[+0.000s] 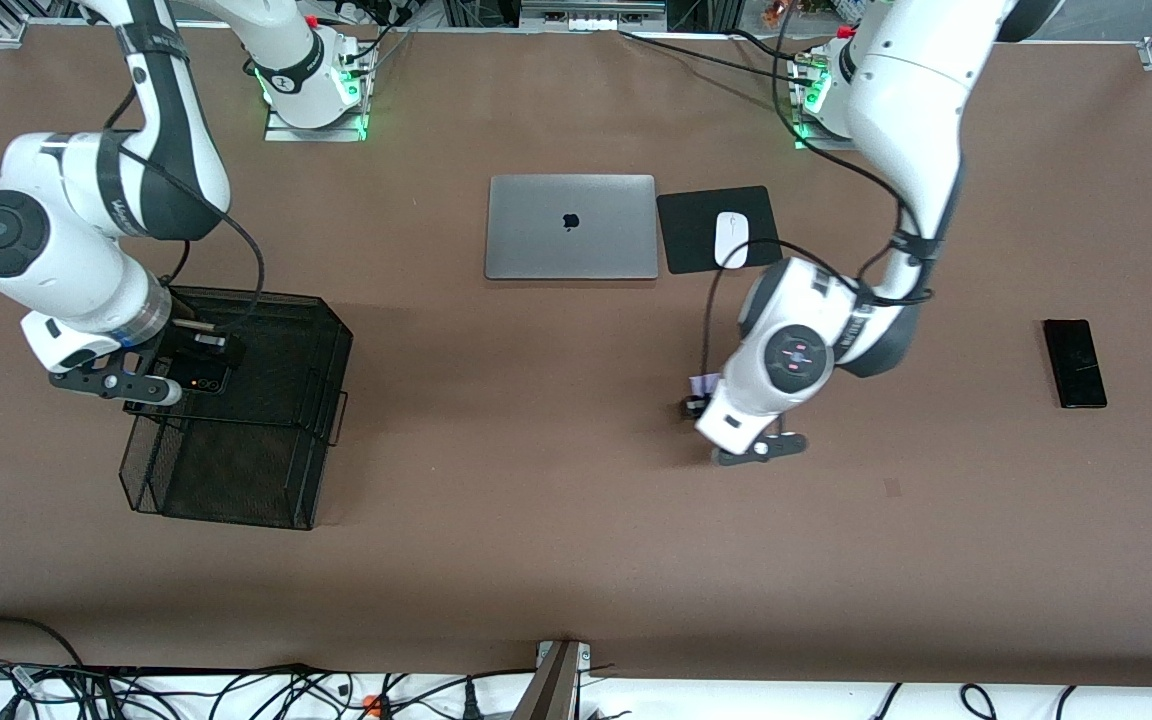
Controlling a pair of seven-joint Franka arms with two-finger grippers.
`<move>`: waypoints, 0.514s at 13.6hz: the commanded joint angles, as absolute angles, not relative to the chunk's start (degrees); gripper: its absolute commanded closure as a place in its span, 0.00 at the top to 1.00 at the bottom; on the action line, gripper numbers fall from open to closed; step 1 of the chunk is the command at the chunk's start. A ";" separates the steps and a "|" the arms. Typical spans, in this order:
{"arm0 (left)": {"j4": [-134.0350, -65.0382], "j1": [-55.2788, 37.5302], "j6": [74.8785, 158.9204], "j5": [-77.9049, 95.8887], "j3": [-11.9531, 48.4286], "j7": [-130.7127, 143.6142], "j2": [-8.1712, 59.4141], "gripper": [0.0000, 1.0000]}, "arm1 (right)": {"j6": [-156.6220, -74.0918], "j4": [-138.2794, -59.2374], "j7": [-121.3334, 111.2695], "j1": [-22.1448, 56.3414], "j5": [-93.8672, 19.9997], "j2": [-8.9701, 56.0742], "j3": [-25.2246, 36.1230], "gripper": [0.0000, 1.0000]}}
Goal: Place phones with both arms
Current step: 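Lower the flip phone into the basket while the left gripper carries the white phone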
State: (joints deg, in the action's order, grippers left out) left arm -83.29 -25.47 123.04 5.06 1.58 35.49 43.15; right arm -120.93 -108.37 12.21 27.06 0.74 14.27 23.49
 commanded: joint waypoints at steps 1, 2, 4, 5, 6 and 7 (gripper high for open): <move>-72.89 -31.62 120.94 7.38 0.44 39.62 48.32 0.00 | -123.05 -112.05 10.73 27.07 0.18 13.01 25.39 0.00; -68.86 -33.73 120.94 7.38 0.44 41.73 50.51 0.00 | -122.96 -112.32 9.42 26.81 0.00 13.09 26.18 0.00; -61.12 -38.04 121.29 7.29 0.35 44.11 55.78 0.00 | -123.57 -112.24 9.05 24.80 -1.92 14.58 26.89 0.00; -57.43 -39.88 121.55 7.21 0.26 44.47 58.33 0.00 | -124.97 -112.24 8.53 24.35 -3.15 15.29 26.89 0.00; -54.78 -41.47 121.99 7.21 -0.17 44.73 60.27 0.00 | -125.85 -112.24 7.57 24.08 -3.34 15.90 26.89 0.00; -53.19 -42.79 123.21 7.12 -0.44 44.82 61.60 0.00 | -126.21 -112.15 6.95 23.21 -4.47 16.34 26.81 0.00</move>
State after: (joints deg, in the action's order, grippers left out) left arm -62.32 -40.40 123.38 5.99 1.27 44.66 55.60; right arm -124.60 -112.07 8.71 24.26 -2.29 15.73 27.12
